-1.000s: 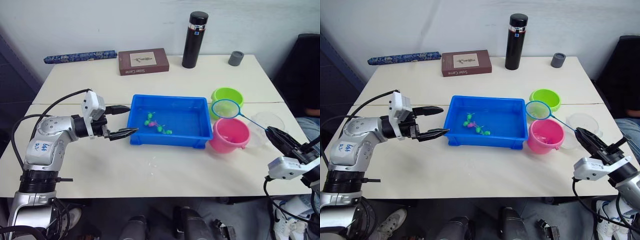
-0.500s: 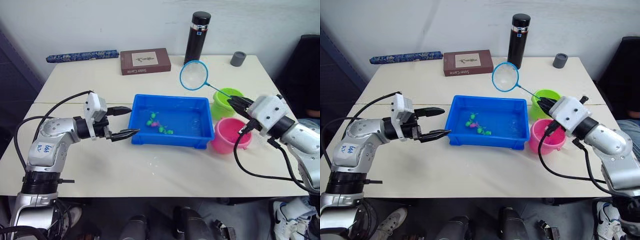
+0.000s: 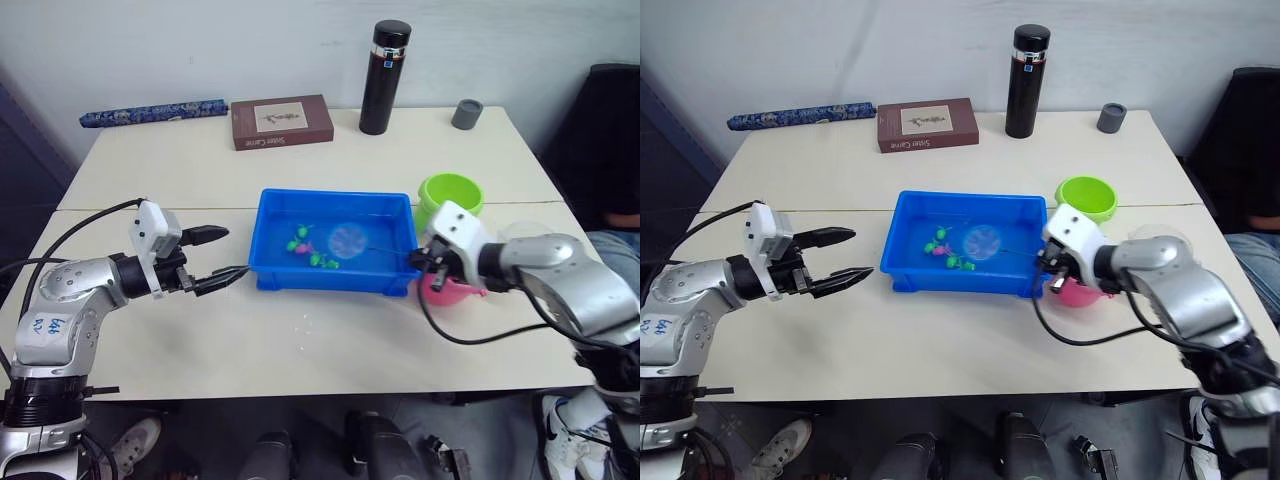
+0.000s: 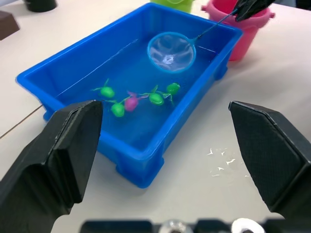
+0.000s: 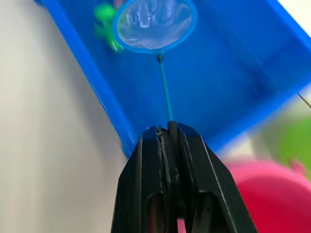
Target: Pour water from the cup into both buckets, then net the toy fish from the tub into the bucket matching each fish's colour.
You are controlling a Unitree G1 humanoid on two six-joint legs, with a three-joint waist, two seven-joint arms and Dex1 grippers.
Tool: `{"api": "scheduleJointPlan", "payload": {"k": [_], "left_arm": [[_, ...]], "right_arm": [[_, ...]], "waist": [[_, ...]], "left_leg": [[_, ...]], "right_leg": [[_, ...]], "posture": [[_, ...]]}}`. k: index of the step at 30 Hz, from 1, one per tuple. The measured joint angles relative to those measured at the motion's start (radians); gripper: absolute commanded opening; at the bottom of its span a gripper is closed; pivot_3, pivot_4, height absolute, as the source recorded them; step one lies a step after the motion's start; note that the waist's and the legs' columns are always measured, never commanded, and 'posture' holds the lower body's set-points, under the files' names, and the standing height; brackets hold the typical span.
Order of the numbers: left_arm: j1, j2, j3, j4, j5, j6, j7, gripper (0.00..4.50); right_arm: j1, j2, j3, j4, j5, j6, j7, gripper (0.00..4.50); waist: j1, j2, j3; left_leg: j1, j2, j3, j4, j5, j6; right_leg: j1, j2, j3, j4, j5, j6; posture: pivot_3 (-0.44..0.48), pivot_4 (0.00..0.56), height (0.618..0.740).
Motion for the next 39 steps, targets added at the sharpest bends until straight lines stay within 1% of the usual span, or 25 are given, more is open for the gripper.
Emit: {"api": "scheduleJointPlan", "payload": {"k": [4,11,18,22,25,34,39], "left_arm": [[0.038,0.003,0.027,-0.010,-0.010,0.006,0.019,4.47],[0.088,0.003,0.060,-0.087,-0.026,0.024,0.054,4.47],[0.108,0.003,0.062,-0.117,-0.036,0.036,0.073,4.47],[0.109,0.003,0.062,-0.119,-0.041,0.037,0.080,4.47],[0.111,0.003,0.062,-0.120,-0.048,0.038,0.083,4.47],[0.126,0.003,0.062,-0.132,-0.052,0.039,0.099,4.47],[0.127,0.003,0.062,-0.152,-0.055,0.039,0.100,4.47]], "right_arm": [[-0.057,0.055,0.000,0.021,0.020,0.113,-0.013,0.00],[-0.146,0.088,0.012,0.070,0.032,0.212,-0.005,0.00],[-0.162,0.096,0.066,0.079,0.037,0.261,0.015,0.00],[-0.163,0.106,0.076,0.097,0.031,0.272,0.011,0.00],[-0.170,0.100,0.088,0.098,0.027,0.275,0.014,0.00],[-0.194,0.005,0.113,0.179,-0.009,0.249,0.062,0.00],[-0.198,-0.004,0.123,0.189,-0.027,0.228,0.079,0.00]], "waist": [[0.010,0.000,0.000],[0.006,0.000,0.000],[0.002,0.000,0.000],[0.002,0.000,0.000],[0.002,0.000,0.000],[0.002,0.000,0.000],[0.000,0.000,0.000]], "left_leg": [[-0.008,-0.001,-0.005,0.003,0.000,0.000],[-0.009,-0.003,-0.008,0.002,-0.001,0.002],[-0.009,-0.003,-0.009,0.002,0.000,0.001],[-0.009,-0.003,-0.009,0.002,0.000,0.001],[-0.009,-0.003,-0.009,0.002,0.000,0.001],[-0.009,-0.003,-0.010,0.002,0.000,0.001],[-0.009,-0.003,-0.010,0.001,0.000,0.001]], "right_leg": [[-0.002,-0.001,-0.005,0.000,0.001,0.001],[-0.002,-0.004,-0.008,-0.003,0.001,0.001],[-0.002,-0.004,-0.009,-0.002,0.001,0.001],[-0.002,-0.004,-0.009,-0.002,0.001,0.001],[-0.002,-0.004,-0.009,-0.003,0.001,0.001],[-0.001,-0.004,-0.010,-0.003,0.001,0.001],[-0.001,-0.004,-0.010,-0.003,0.001,0.001]], "posture": [[0.000,0.150,0.739],[0.000,0.150,0.739],[0.000,0.150,0.739],[0.000,0.150,0.739],[0.000,0.150,0.739],[0.000,0.150,0.739],[0.000,0.150,0.739]]}}
